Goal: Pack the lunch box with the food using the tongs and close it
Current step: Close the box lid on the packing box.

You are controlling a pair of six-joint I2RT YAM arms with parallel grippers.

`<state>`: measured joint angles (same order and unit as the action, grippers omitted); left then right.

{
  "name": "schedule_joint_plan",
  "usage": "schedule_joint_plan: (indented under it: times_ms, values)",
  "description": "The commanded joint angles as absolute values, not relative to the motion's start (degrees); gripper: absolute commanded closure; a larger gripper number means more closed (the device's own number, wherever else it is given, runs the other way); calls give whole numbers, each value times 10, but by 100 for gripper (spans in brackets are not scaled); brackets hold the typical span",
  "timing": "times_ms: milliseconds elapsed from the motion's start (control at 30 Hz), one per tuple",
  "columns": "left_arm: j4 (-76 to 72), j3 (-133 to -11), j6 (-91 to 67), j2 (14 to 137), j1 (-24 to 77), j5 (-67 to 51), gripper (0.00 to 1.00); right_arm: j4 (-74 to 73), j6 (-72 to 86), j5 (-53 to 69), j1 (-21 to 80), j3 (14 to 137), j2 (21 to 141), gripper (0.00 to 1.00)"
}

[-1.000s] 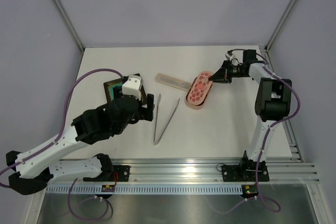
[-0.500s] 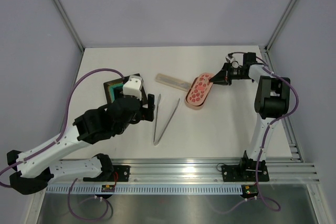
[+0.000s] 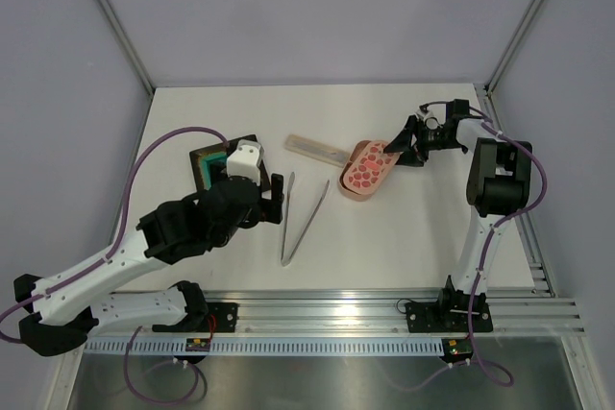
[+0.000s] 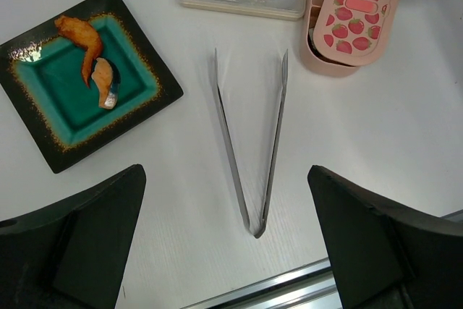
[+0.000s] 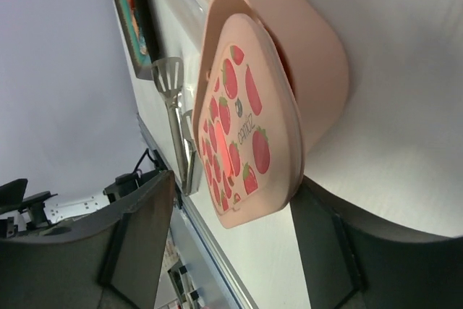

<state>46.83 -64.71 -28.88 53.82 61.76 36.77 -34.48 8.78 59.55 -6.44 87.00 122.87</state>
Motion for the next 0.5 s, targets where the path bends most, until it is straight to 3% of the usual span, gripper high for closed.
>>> schedule_joint_plan:
  times_ms: [0, 467]
  values:
    - [448, -639, -301, 532, 615, 370, 1, -375, 87, 538, -66, 895, 1187, 27]
    - [418, -638, -299, 550, 615, 349, 1, -370, 156, 400, -38, 836, 1103, 22]
